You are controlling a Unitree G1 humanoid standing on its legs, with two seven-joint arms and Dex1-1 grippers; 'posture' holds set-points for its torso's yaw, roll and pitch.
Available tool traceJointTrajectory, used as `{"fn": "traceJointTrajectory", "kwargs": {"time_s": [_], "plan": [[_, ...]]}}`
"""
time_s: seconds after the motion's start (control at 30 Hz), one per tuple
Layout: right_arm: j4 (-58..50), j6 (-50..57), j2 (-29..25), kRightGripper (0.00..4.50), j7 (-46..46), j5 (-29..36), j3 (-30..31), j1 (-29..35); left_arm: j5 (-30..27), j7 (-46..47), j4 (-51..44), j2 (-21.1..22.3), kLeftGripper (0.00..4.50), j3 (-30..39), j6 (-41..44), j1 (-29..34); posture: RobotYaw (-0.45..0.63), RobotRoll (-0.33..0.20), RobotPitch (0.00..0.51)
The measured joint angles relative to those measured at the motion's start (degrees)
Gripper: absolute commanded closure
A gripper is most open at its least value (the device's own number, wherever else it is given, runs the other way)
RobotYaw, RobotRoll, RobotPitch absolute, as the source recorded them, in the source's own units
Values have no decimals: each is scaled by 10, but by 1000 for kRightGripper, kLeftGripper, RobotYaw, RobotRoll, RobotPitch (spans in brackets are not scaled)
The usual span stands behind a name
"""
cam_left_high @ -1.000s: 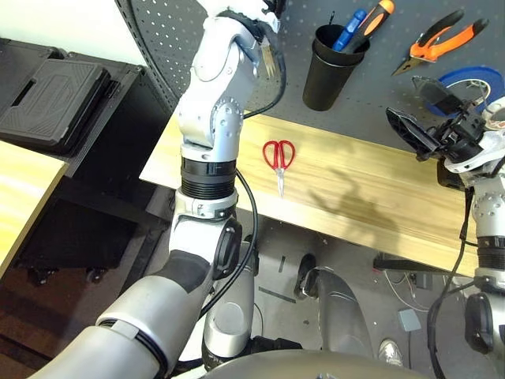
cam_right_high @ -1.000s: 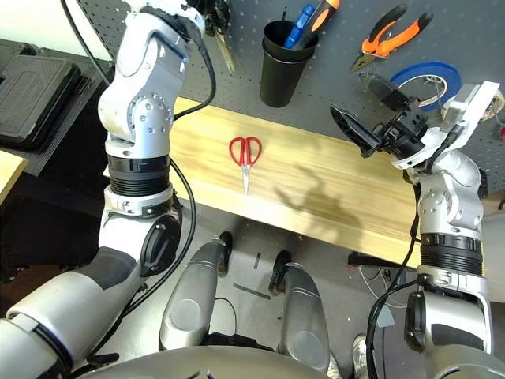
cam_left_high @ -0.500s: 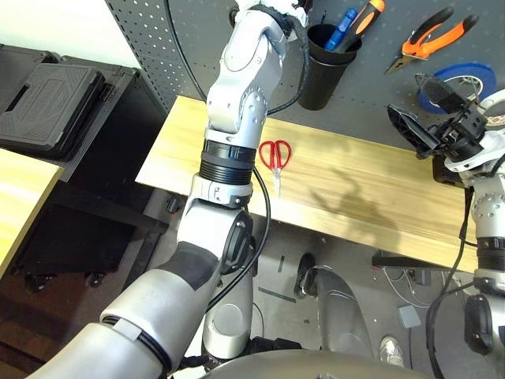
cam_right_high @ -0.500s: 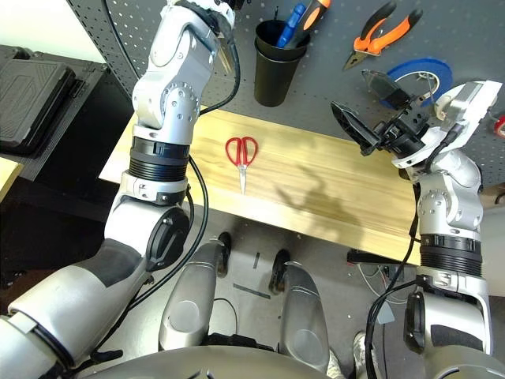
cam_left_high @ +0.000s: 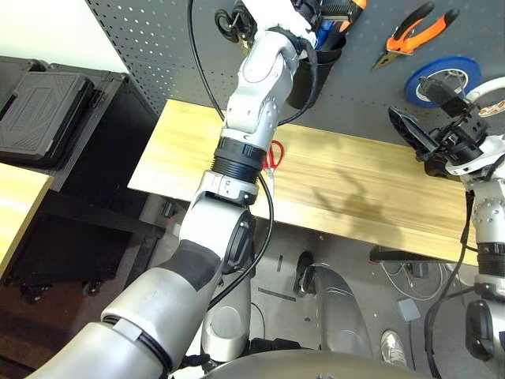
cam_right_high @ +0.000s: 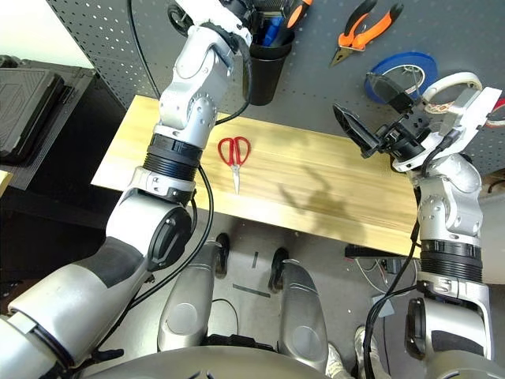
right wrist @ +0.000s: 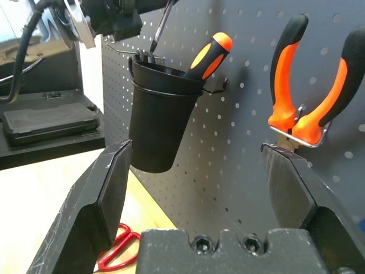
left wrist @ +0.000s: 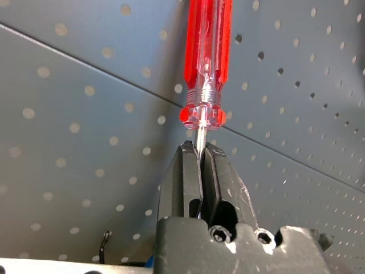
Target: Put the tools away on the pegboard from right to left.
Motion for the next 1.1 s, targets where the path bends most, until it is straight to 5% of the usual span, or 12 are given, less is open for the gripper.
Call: {"fn": "traceJointTrajectory", "kwargs": {"time_s": [0.5, 0.53, 0.87, 1.1], "plan": [[0, -15, 1, 0, -8, -1, 0, 7, 20, -6, 38, 0, 4485, -10, -23, 3, 108, 0, 276], [0, -15, 1, 0, -8, -1, 0, 7, 21, -6, 39, 0, 3855, -11, -22, 5, 112, 0, 277], [2, -23, 10, 0, -7, -7, 2, 6, 23, 2, 47, 1, 157, -10, -14, 5, 123, 0, 276], [7, -25, 15, 0, -3, -8, 2, 6, 23, 6, 47, 3, 68, -9, -10, 5, 136, 0, 275]]}}
